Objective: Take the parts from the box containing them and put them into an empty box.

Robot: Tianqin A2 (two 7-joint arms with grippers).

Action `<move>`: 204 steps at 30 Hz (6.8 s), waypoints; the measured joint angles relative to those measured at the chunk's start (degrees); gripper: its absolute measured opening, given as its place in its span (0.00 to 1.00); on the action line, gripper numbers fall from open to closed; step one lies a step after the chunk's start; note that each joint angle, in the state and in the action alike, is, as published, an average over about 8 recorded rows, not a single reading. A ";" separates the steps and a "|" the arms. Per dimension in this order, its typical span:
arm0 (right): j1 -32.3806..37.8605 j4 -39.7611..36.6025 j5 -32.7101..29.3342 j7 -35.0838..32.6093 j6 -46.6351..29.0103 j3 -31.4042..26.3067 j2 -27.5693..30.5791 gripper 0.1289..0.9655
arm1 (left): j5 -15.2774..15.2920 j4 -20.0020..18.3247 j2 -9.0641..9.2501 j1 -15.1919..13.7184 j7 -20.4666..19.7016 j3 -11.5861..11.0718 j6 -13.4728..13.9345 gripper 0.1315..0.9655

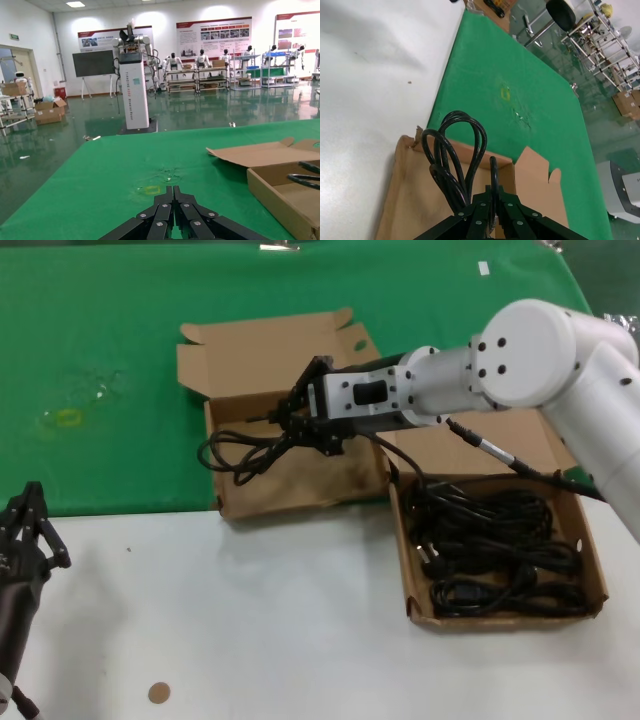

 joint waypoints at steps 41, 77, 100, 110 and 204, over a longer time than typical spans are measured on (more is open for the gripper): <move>2.06 -7.85 2.85 -5.51 3.82 1.02 -1.78 0.55 | 0.00 0.00 0.00 0.00 0.00 0.00 0.00 0.03; -20.57 7.31 14.78 -1.09 20.30 12.88 -0.71 1.00 | 0.00 0.00 0.00 0.00 0.00 0.00 0.00 0.49; -40.06 20.34 25.04 2.75 34.49 23.08 0.16 1.00 | -0.01 0.00 0.00 0.00 0.01 0.00 0.00 0.93; -48.61 26.03 29.52 4.43 40.69 27.55 0.55 1.00 | -0.01 0.00 0.00 0.00 0.02 0.00 0.00 1.00; -59.60 33.41 35.34 6.61 48.72 33.31 1.04 1.00 | -0.01 0.00 0.00 0.00 0.01 0.00 0.00 1.00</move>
